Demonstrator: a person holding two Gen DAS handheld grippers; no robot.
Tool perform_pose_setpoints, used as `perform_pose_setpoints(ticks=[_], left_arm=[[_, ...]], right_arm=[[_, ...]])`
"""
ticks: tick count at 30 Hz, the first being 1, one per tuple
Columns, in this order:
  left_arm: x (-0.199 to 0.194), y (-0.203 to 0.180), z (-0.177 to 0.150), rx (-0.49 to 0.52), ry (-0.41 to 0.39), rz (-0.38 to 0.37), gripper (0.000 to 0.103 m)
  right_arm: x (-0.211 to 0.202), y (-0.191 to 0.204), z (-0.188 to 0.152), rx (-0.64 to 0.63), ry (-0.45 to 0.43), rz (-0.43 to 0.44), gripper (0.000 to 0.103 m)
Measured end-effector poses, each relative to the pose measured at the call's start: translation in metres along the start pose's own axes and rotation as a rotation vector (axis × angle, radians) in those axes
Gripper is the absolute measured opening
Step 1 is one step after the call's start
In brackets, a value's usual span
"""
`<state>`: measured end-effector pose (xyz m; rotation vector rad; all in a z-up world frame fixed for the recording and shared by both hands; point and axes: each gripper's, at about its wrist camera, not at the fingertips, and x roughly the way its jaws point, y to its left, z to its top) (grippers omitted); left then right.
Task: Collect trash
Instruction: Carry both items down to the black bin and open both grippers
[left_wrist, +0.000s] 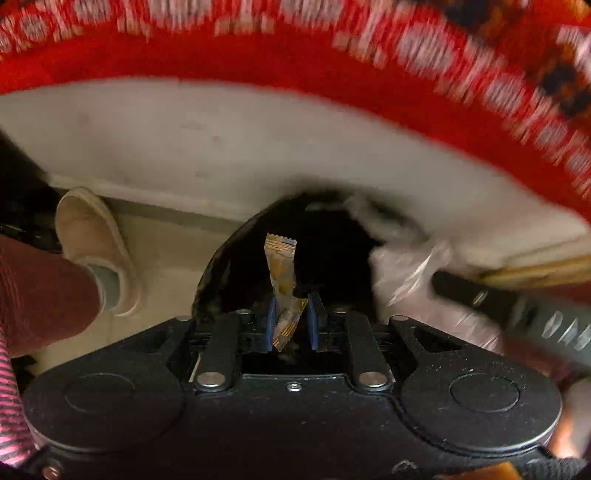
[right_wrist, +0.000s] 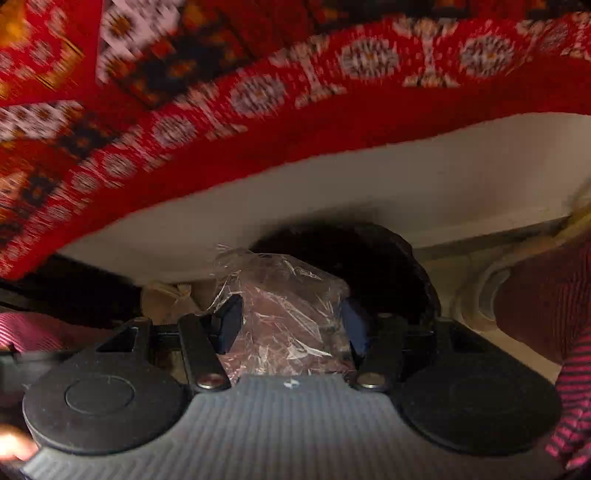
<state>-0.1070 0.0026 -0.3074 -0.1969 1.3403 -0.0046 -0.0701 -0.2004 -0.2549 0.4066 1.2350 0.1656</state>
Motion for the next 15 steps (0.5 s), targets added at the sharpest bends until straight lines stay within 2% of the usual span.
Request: perform_pose_setpoints(ticks=[4, 8, 12, 15], left_arm=[[0.017, 0.007, -0.005, -0.020, 0.040, -0.029, 0.021], [0.023, 0.010, -0.006, -0.005, 0.035, -0.023, 0.024], [0.015, 0.001, -0.001, -0.010, 0.052, -0.020, 0.029], [0.016, -0.001, 0.003, -0.008, 0.056, -0.010, 0.041]], right_arm=[[0.016, -0.006, -0.004, 0.017, 0.016, -0.025, 0.063], [0.037, -0.015, -0.011, 0.025, 0.041, -0.059, 0.065], [0.044, -0.012, -0.004, 0.059, 0.042, -0.043, 0.068], [0.050, -0.014, -0.003, 0.073, 0.033, -0.032, 0.073]])
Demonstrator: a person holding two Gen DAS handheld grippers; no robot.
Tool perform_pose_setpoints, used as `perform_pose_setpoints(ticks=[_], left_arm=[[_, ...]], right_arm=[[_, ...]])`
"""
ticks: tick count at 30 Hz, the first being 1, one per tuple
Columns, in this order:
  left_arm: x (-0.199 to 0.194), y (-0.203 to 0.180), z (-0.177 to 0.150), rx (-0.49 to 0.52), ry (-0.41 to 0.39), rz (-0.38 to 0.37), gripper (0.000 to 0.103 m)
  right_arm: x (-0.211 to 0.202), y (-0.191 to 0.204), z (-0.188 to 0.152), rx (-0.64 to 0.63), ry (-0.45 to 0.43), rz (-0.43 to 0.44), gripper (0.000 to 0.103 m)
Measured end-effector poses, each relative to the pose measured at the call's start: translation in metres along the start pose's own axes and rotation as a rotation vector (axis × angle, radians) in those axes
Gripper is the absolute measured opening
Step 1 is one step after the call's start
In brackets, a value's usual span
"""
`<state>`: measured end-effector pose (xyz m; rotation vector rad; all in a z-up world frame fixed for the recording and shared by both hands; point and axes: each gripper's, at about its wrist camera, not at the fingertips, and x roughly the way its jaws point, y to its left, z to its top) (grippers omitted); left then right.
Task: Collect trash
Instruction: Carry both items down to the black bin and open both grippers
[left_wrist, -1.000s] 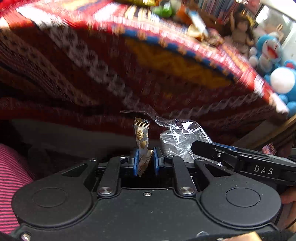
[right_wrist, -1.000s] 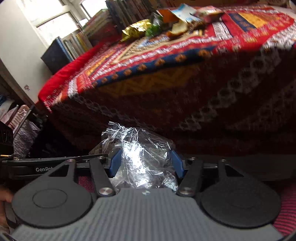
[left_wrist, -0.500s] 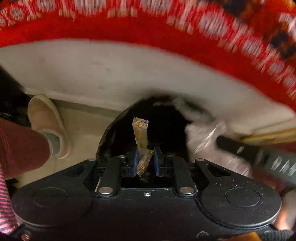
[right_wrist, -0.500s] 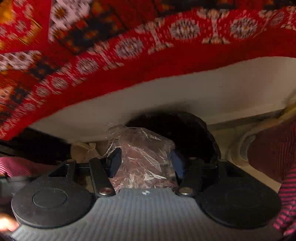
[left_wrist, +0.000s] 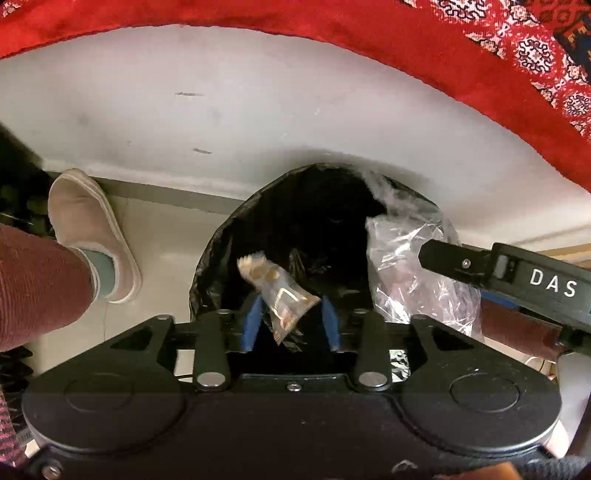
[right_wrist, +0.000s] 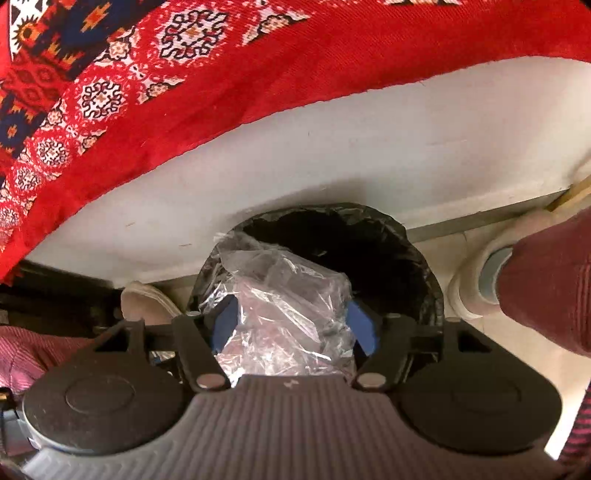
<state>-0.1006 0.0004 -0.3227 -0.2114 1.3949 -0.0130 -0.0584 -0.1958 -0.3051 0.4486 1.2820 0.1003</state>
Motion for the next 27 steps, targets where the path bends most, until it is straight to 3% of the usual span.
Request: perform_pose_setpoints(ticks=[2, 4, 9, 14, 19, 27], left_arm=[[0.000, -0.002, 0.002, 0.004, 0.000, 0.015, 0.051], [0.000, -0.004, 0.003, 0.007, -0.001, 0.028, 0.065], [-0.003, -0.005, 0.006, 0.016, -0.014, 0.025, 0.076], [-0.007, -0.009, 0.007, 0.033, -0.026, 0.035, 0.076], [-0.028, -0.017, 0.006, 0.073, -0.092, 0.043, 0.076], [-0.099, -0.027, 0.001, 0.147, -0.235, 0.023, 0.076]], right_arm=[[-0.002, 0.002, -0.001, -0.004, -0.007, 0.001, 0.083], [-0.006, 0.003, -0.001, -0.011, -0.015, 0.012, 0.087], [-0.012, 0.007, 0.000, -0.019, -0.031, 0.017, 0.091], [-0.015, 0.007, 0.002, -0.013, -0.036, 0.023, 0.092], [-0.026, 0.016, 0.001, -0.063, -0.064, 0.037, 0.092], [-0.076, 0.038, 0.002, -0.203, -0.164, 0.048, 0.092]])
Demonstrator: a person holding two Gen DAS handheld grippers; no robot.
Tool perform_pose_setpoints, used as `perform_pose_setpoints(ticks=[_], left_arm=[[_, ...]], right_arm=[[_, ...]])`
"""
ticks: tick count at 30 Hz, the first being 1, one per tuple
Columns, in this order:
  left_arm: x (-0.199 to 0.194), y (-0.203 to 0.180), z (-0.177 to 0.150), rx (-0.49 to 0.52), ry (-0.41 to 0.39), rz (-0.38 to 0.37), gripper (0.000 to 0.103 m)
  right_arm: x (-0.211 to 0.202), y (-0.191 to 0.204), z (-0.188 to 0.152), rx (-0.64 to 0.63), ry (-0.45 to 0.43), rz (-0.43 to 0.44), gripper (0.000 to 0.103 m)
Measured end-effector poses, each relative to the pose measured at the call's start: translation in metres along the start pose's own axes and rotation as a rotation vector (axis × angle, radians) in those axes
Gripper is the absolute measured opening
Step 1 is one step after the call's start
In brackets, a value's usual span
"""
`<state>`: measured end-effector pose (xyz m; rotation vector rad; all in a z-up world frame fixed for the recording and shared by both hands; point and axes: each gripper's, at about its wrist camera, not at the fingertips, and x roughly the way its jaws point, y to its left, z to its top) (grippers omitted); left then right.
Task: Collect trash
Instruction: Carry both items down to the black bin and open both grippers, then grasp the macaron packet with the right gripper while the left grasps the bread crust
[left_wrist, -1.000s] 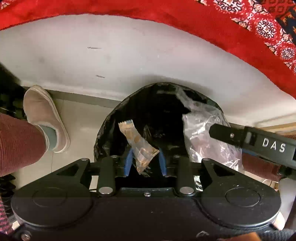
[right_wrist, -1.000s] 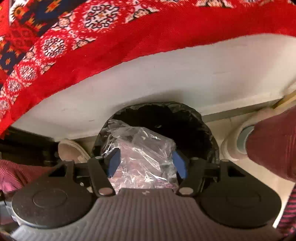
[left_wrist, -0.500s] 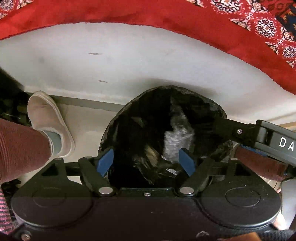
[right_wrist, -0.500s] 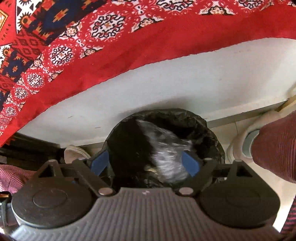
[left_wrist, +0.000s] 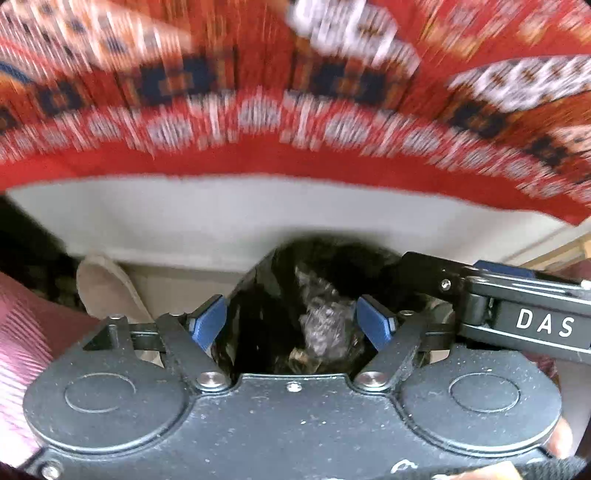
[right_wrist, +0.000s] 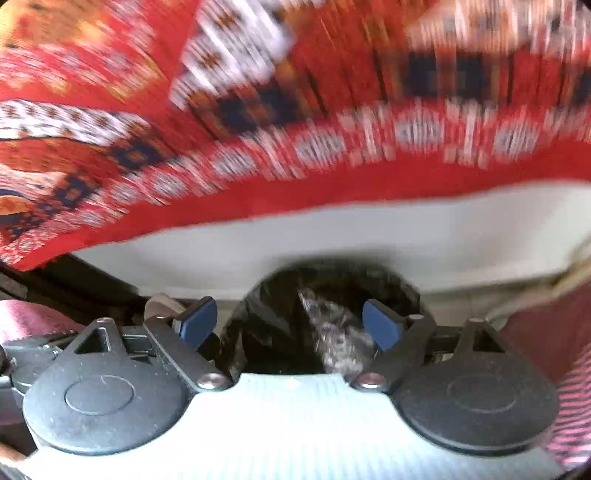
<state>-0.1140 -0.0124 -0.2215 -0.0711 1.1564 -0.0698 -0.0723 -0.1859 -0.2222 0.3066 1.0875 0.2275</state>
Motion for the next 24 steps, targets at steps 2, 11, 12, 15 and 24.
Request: perform_pose_setpoints(ticks=[2, 11, 12, 15, 24], left_arm=[[-0.027, 0.000, 0.005, 0.021, -0.058, -0.014, 0.076], [-0.145, 0.009, 0.036, 0.042, -0.330, -0.231, 0.093], [-0.153, 0.011, 0.042, 0.033, -0.343, -0.261, 0.093], [-0.174, 0.009, 0.062, 0.023, -0.383, -0.287, 0.093], [-0.215, -0.013, 0.110, 0.100, -0.596, -0.218, 0.094]], right_arm=[[-0.021, 0.007, 0.006, -0.038, -0.035, 0.014, 0.092], [-0.137, 0.039, 0.043, -0.207, -0.318, 0.115, 0.096], [-0.146, 0.040, 0.047, -0.212, -0.348, 0.120, 0.096], [-0.169, 0.044, 0.063, -0.223, -0.427, 0.128, 0.096], [-0.199, 0.048, 0.124, -0.236, -0.598, 0.088, 0.096]])
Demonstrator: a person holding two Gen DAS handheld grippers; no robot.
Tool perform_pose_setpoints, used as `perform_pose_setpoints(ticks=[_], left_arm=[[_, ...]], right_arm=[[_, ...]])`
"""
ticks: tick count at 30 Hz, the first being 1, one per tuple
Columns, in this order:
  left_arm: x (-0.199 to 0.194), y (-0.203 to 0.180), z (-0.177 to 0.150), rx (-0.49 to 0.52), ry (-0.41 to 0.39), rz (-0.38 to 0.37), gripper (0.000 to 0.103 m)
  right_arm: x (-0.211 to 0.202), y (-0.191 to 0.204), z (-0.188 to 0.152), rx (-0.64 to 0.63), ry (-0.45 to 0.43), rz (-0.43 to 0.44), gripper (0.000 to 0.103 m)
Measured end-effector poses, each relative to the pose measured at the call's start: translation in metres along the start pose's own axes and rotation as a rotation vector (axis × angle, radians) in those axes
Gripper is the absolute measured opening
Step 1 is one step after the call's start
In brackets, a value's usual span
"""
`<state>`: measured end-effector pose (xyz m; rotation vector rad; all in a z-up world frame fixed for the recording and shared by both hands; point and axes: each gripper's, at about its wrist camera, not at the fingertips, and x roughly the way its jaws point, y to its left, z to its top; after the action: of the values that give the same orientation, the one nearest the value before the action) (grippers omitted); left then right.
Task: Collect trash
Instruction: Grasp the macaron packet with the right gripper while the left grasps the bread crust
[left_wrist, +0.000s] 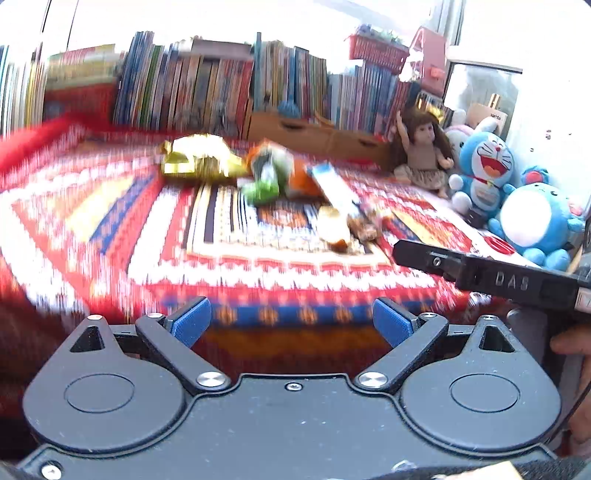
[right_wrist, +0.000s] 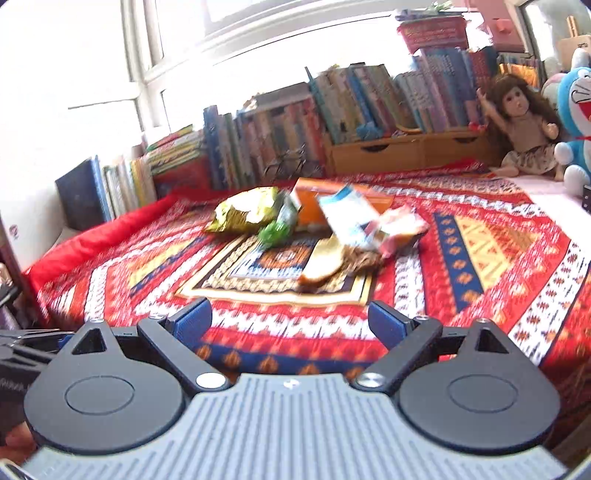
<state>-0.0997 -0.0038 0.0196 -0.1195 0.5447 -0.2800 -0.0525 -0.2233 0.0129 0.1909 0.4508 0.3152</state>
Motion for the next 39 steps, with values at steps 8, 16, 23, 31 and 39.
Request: perform_pose_setpoints(ticks=[8, 16, 23, 31, 39], left_arm=[[0.039, -0.029, 0.039, 0.015, -0.059, 0.004, 0.094], [0.114, -0.057, 0.045, 0.083, 0.004, 0.035, 0.084], [0.152, -0.062, 0.048, 0.060, 0.048, 0.018, 0.073], [0.175, -0.071, 0.041, 0.119, 0.065, 0.068, 0.060], [0.168, -0.069, 0.043, 0.133, 0.059, 0.085, 0.034]], right_arm=[[0.030, -0.048, 0.055, 0.053, -0.030, -0.081, 0.090], [0.080, -0.087, 0.080, 0.133, 0.042, -0.122, 0.085], [0.117, -0.101, 0.081, 0.178, 0.110, -0.124, 0.084], [0.139, -0.101, 0.073, 0.183, 0.158, -0.118, 0.076], [0.140, -0.094, 0.067, 0.160, 0.173, -0.111, 0.049]])
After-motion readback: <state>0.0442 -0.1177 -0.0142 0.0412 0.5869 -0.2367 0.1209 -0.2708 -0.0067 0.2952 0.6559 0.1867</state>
